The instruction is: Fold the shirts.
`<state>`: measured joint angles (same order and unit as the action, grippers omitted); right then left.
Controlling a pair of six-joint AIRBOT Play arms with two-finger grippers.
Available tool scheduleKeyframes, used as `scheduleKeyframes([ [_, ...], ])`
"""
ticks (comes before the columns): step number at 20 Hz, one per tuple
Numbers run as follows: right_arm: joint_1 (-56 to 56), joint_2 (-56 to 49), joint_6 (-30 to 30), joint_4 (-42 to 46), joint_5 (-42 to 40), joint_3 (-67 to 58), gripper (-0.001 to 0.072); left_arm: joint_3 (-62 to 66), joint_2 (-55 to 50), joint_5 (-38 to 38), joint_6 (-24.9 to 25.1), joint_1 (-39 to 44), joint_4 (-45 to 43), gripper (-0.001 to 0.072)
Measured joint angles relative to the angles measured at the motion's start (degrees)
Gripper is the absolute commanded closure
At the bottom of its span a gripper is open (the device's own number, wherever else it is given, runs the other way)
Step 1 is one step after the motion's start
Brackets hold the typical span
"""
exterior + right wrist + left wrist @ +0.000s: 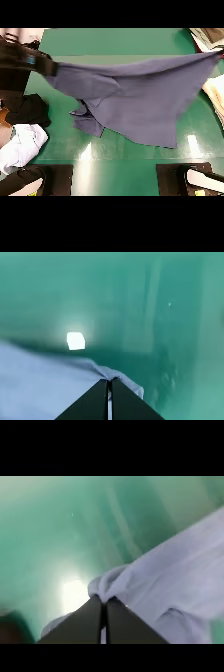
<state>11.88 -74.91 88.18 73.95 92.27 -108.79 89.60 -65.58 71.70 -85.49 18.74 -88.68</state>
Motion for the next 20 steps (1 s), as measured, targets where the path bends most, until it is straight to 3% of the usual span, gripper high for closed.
scheduleKeyframes([
  [8,-9.6,-13.4,0.0,10.3,-19.5,8.2,0.0692,-2.6,-17.8,-15.8,-2.3,-9.4,5.5,0.0669],
  [10,-10.0,-15.3,0.1,10.7,-23.4,8.8,0.0689,-2.7,-19.7,-18.2,-2.3,-10.7,6.4,0.0211],
  [11,-10.2,-16.0,0.2,11.0,-25.1,9.0,0.0594,-2.6,-20.3,-19.1,-2.3,-11.1,6.7,0.019],
  [13,-10.1,-16.5,0.3,11.4,-27.9,9.2,0.0078,-1.7,-21.1,-19.6,-1.4,-11.6,6.7,0.019],
  [14,-9.9,-16.6,0.3,11.4,-28.7,9.3,0.0031,-0.8,-21.3,-19.1,-0.5,-11.7,6.6,0.019],
  [20,-6.9,-12.8,0.4,11.3,-25.0,9.5,0.0033,1.6,-21.2,-2.4,4.4,-12.0,6.3,0.019],
])
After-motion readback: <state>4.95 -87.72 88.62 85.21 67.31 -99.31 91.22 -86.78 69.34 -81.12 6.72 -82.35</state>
